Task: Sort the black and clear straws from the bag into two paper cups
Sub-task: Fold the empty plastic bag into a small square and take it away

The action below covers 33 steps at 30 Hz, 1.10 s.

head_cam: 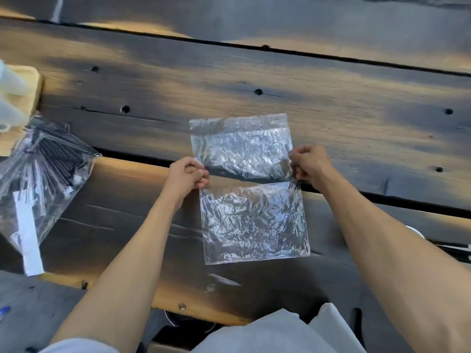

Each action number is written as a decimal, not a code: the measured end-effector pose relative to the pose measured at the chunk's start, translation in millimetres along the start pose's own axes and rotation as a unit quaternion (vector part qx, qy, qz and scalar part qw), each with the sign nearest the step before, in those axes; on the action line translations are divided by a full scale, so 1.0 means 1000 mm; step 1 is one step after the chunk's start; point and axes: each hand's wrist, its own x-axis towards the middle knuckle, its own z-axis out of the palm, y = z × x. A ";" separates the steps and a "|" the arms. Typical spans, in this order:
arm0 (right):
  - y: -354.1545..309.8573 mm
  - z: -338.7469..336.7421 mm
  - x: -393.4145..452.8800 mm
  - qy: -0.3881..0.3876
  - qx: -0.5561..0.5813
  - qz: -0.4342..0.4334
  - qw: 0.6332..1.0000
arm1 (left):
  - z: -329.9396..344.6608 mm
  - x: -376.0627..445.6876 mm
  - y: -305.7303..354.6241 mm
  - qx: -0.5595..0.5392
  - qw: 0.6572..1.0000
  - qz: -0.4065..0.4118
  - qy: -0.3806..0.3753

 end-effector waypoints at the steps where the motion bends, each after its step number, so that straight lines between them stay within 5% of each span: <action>1: 0.001 -0.001 -0.001 -0.010 -0.012 0.001 1.000 | -0.001 -0.002 -0.002 0.001 1.000 0.003 -0.002; 8: -0.005 0.011 -0.004 0.054 -0.013 -0.011 0.998 | -0.005 -0.016 -0.008 0.017 0.999 0.031 0.005; 14: -0.012 0.000 0.008 -0.155 0.161 0.081 0.971 | -0.008 -0.030 -0.013 0.062 0.991 0.117 0.022; 17: -0.015 -0.003 0.011 -0.200 0.150 0.103 0.963 | -0.011 -0.034 -0.017 0.058 0.991 0.119 0.024; 24: -0.013 -0.008 -0.007 -0.146 0.119 -0.017 0.982 | -0.008 -0.035 -0.018 0.024 0.994 0.085 0.070; 33: 0.043 -0.025 -0.058 -0.153 0.143 -0.047 0.977 | -0.008 -0.064 -0.036 -0.004 0.991 0.084 0.103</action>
